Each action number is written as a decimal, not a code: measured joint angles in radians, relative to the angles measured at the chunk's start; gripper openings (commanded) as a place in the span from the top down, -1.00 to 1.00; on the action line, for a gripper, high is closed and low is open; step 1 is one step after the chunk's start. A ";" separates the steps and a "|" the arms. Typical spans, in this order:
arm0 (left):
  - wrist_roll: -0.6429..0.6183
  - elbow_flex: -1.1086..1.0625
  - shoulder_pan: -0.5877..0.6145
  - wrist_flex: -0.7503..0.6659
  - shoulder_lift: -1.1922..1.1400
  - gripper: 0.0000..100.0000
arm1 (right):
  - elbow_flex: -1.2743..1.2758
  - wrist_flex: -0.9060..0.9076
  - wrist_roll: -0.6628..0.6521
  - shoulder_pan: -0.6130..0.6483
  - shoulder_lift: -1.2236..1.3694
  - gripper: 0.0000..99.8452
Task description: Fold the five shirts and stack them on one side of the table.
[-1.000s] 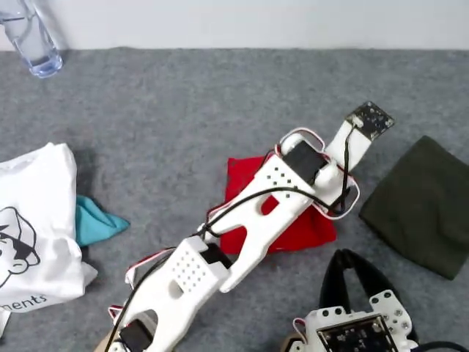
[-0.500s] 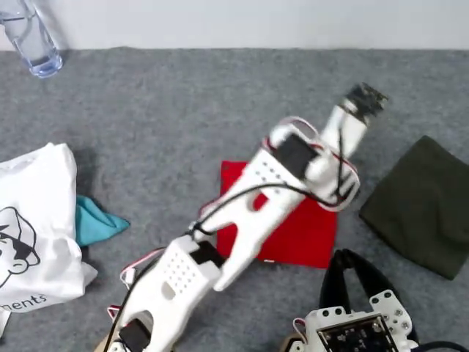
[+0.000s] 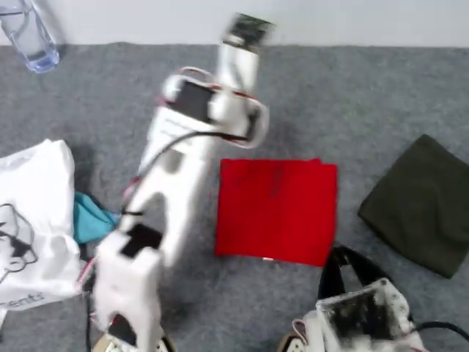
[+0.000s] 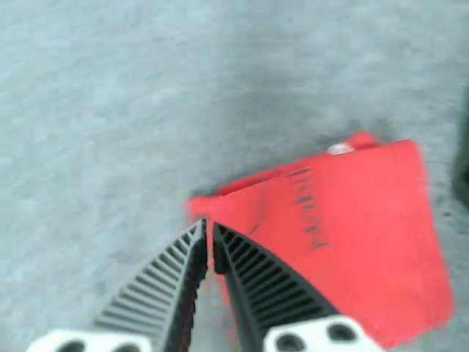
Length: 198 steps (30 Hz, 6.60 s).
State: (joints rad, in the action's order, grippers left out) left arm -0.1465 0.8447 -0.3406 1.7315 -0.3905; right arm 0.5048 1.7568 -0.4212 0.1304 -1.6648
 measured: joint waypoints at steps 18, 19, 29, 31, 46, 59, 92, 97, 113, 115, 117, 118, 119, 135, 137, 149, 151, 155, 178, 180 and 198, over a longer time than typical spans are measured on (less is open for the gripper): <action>0.319 -0.888 0.511 0.000 1.218 0.98 | 0.006 -0.207 0.144 0.034 0.571 0.85; 0.333 -0.908 0.526 0.000 1.252 0.98 | 0.006 -0.233 0.157 0.035 0.601 0.84; 0.413 -1.109 0.649 0.000 1.355 0.98 | 0.011 -0.474 0.270 -0.028 0.875 0.56; 0.422 -1.126 0.660 0.000 1.355 0.98 | 0.011 -0.519 0.278 -0.071 0.928 0.56; 0.431 -1.192 0.663 0.000 1.355 0.97 | 0.011 -0.724 0.285 -0.137 1.410 0.56; 0.431 -1.192 0.663 0.000 1.355 0.97 | -0.028 -0.822 0.285 -0.138 1.651 0.73; 0.431 -1.220 0.663 0.002 1.355 0.97 | -0.443 -0.414 0.224 -0.129 1.806 0.45; 0.431 -1.226 0.663 0.002 1.355 0.97 | -0.443 -0.293 0.285 -0.046 1.700 0.45; 0.431 -1.226 0.663 0.002 1.355 0.97 | -0.107 -0.605 0.423 -0.066 1.651 0.29; 0.431 -1.226 0.663 0.002 1.355 0.97 | -0.087 -0.646 0.428 -0.074 1.659 0.29; 0.431 -1.226 0.663 0.002 1.355 0.97 | -0.084 -0.674 0.437 -0.071 1.694 0.29; 0.431 -1.226 0.663 0.002 1.355 0.97 | -0.084 -0.686 0.450 -0.066 1.720 0.30; 0.431 -1.226 0.663 0.002 1.355 0.97 | -0.084 -0.698 0.466 -0.066 1.748 0.33; 0.431 -1.226 0.663 0.002 1.355 0.97 | -0.299 -0.545 0.331 -0.032 1.996 0.98; 0.431 -1.226 0.663 0.002 1.355 0.97 | -0.308 -0.532 0.269 -0.032 1.998 0.98; 0.431 -1.226 0.663 0.002 1.355 0.97 | -0.502 -0.525 -0.562 -0.169 2.024 0.98; 0.431 -1.226 0.663 0.002 1.355 0.97 | -0.506 -0.546 -0.689 -0.175 2.024 0.98; 0.431 -1.226 0.663 0.002 1.355 0.97 | -0.506 -0.598 -0.812 -0.175 2.024 0.97; 0.465 -1.226 0.663 0.002 1.355 0.97 | -0.522 -0.261 0.069 -0.052 1.636 0.70; 0.465 -1.226 0.663 0.002 1.355 0.97 | -0.522 -0.164 0.187 -0.025 1.596 0.78; 0.465 -1.226 0.663 0.002 1.355 0.97 | 0.290 -0.663 0.941 0.051 1.000 0.31</action>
State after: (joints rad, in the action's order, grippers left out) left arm 0.3184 -0.3813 0.3222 1.7331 0.9643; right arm 0.7948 1.0940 0.5194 0.1811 -0.6644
